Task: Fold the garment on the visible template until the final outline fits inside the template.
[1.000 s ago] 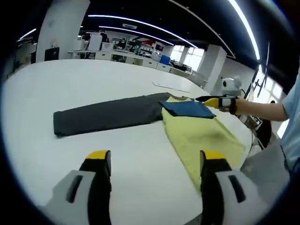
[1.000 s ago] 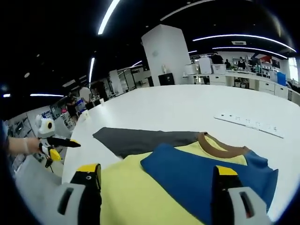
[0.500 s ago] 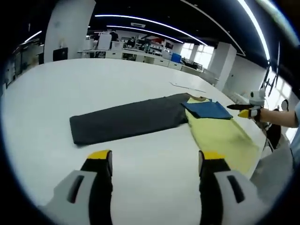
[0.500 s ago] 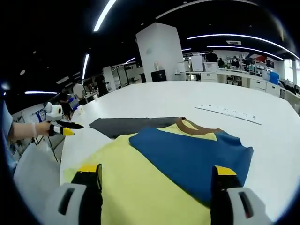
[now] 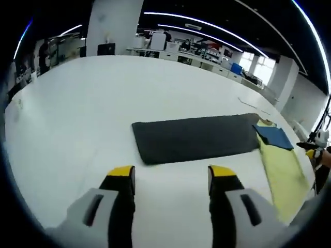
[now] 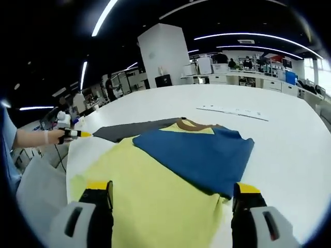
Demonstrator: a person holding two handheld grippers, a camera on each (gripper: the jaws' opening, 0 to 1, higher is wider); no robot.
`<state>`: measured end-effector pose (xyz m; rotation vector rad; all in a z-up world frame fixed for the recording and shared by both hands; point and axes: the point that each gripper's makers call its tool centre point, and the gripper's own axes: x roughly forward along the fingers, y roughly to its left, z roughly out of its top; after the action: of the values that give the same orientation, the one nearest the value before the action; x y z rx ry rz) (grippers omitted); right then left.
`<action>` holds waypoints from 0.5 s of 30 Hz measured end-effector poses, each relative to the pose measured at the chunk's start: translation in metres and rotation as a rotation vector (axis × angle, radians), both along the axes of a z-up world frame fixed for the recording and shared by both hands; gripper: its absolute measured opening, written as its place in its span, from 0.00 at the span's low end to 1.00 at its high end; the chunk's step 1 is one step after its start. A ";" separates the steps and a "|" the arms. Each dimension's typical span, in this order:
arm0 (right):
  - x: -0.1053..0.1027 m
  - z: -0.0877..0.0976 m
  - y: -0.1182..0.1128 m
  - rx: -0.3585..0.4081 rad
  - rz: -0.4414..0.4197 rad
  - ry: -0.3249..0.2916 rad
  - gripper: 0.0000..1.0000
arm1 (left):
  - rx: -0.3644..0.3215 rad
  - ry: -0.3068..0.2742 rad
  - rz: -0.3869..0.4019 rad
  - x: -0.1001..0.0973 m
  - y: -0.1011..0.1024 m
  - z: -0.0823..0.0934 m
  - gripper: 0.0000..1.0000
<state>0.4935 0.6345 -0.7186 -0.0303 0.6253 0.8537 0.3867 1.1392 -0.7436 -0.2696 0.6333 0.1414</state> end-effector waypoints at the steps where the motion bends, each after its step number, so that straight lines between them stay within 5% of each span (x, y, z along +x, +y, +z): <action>1: 0.000 0.000 -0.003 0.000 -0.008 0.002 0.97 | 0.014 0.008 0.002 0.000 0.002 -0.001 0.52; 6: -0.006 -0.003 -0.017 0.007 -0.047 0.024 0.96 | -0.056 -0.018 0.098 0.005 0.011 -0.005 0.40; 11: -0.014 -0.007 -0.028 0.005 -0.066 0.042 0.93 | -0.023 0.013 0.135 0.003 0.019 -0.013 0.33; 15: -0.016 -0.009 -0.037 -0.008 -0.095 0.041 0.94 | -0.045 -0.029 0.198 0.008 0.031 -0.012 0.19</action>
<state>0.4774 0.5978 -0.7273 0.0098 0.6634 0.7611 0.3952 1.1702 -0.7558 -0.3769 0.5803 0.3136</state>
